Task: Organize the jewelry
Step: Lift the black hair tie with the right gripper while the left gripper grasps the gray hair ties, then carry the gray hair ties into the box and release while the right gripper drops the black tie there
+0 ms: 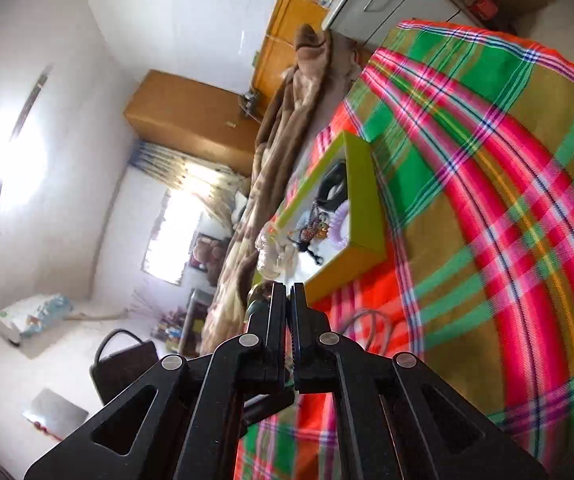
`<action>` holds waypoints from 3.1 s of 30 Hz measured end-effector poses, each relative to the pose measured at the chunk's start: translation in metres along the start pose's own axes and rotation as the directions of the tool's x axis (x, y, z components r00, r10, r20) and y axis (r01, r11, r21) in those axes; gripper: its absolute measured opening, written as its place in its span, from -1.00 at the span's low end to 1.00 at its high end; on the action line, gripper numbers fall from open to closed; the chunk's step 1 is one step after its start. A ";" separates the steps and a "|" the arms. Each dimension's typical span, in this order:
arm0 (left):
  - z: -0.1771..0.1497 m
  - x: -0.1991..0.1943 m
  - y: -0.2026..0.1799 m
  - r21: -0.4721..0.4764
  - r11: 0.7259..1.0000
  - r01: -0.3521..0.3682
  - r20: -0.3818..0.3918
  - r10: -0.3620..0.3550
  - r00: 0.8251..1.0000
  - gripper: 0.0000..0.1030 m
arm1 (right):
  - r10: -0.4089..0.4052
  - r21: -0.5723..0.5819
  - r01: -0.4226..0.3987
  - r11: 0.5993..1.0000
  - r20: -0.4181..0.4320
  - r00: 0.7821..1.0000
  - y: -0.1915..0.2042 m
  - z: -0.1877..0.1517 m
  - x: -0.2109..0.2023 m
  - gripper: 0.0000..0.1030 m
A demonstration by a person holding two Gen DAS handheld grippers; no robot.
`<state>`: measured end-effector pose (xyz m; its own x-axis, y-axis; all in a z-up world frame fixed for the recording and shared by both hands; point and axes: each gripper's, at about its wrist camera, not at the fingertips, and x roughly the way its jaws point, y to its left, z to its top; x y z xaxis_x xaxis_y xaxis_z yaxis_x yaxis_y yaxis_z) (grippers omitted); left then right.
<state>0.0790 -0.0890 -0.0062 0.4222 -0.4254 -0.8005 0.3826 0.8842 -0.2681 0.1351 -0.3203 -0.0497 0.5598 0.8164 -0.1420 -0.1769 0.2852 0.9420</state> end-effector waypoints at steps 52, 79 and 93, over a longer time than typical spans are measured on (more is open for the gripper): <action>0.057 0.009 -0.019 0.142 0.989 -0.026 0.096 0.012 0.995 -0.94 | -0.134 -0.174 0.150 0.973 0.102 0.986 0.050 0.033 -0.016 -0.97; 0.098 0.021 0.072 -0.037 0.989 -0.142 0.115 0.146 0.983 -0.94 | -0.317 -0.236 0.293 0.927 -0.071 0.946 0.026 0.067 0.089 -0.97; 0.091 0.042 0.072 -0.036 0.985 -0.168 0.069 0.170 0.983 -0.91 | -0.594 -0.441 0.542 0.716 0.024 0.804 0.024 0.057 0.105 -0.96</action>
<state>0.1995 -0.0607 -0.0106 0.5371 -0.2812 -0.7953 0.2769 0.9493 -0.1487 0.2356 -0.2568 -0.0247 0.5746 0.4752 -0.6664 -0.1803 0.8677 0.4633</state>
